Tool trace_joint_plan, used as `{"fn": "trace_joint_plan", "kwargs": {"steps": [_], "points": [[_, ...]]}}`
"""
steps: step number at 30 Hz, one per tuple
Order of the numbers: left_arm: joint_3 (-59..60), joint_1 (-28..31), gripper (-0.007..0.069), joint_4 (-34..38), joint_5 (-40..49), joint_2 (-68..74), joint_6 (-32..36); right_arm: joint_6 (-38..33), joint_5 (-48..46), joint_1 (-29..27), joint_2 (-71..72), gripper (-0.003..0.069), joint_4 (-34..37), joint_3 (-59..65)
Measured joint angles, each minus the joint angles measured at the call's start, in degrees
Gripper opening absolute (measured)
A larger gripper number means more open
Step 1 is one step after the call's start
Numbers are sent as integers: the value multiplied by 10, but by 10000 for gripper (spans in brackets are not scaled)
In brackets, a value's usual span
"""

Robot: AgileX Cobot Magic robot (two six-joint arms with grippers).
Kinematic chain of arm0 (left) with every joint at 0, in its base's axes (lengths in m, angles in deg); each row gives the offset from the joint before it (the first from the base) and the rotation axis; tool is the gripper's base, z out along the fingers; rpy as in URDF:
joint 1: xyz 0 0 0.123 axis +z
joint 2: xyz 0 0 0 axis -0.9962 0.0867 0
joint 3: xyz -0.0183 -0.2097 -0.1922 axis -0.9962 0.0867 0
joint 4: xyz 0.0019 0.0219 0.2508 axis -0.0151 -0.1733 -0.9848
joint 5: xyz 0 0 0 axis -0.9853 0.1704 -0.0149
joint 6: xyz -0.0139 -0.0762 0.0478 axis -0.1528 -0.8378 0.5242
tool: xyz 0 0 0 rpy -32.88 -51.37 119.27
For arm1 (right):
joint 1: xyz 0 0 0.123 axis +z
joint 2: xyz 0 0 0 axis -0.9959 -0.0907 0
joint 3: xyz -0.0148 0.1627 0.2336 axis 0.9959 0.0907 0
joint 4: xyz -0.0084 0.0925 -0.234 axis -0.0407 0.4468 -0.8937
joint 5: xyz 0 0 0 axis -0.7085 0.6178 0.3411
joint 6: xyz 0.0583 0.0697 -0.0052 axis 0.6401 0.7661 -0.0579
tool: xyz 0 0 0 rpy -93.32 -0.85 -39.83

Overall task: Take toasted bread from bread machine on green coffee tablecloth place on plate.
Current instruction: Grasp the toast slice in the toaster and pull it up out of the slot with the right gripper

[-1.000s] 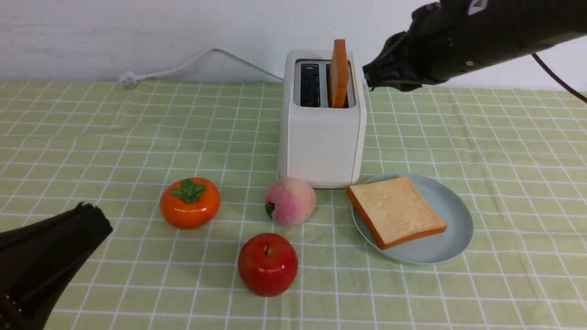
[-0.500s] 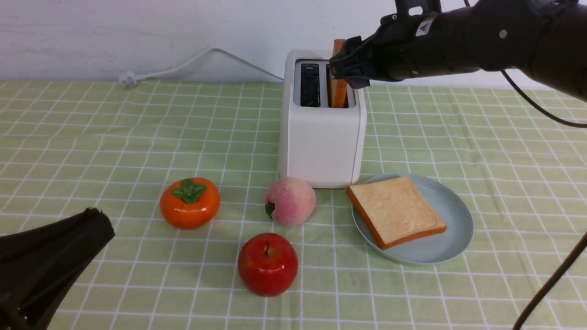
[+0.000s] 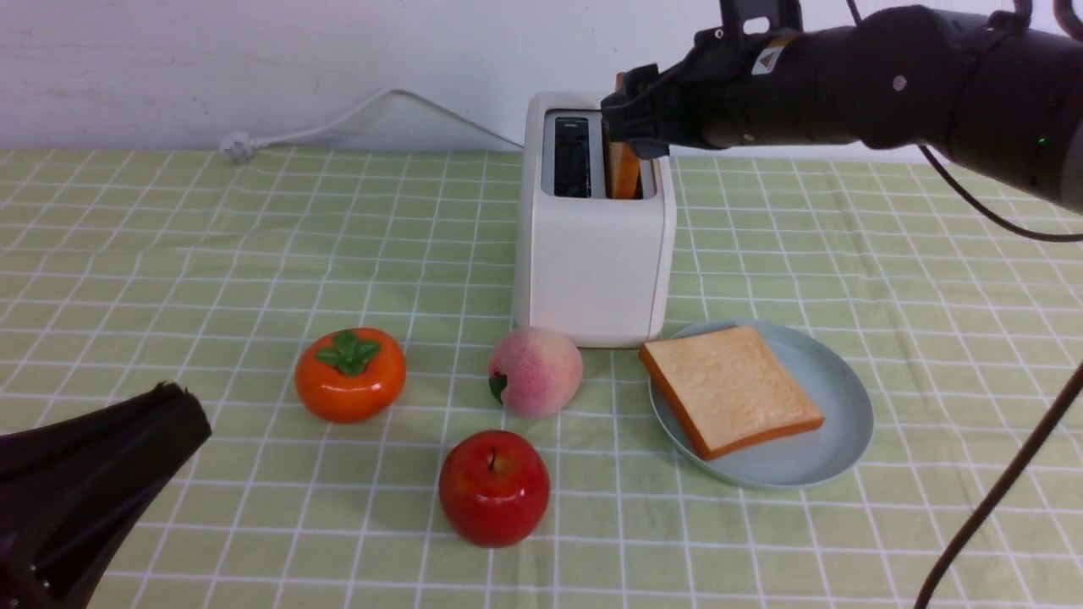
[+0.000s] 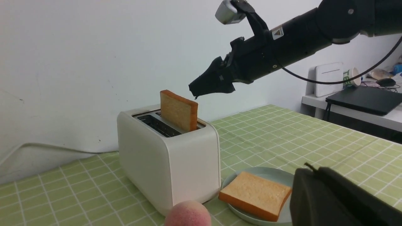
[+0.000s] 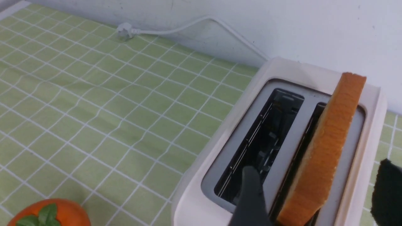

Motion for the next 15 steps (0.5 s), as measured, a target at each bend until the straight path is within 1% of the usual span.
{"fn": "trace_joint_plan", "kwargs": {"steps": [9, 15], "points": [[0, 0, -13, 3, 0, 0, 0, 0, 87, -1, -53, 491, 6, 0], [1, 0, -13, 3, 0, 0, 0, 0, 108, -4, -81, 485, 10, -3]]}}
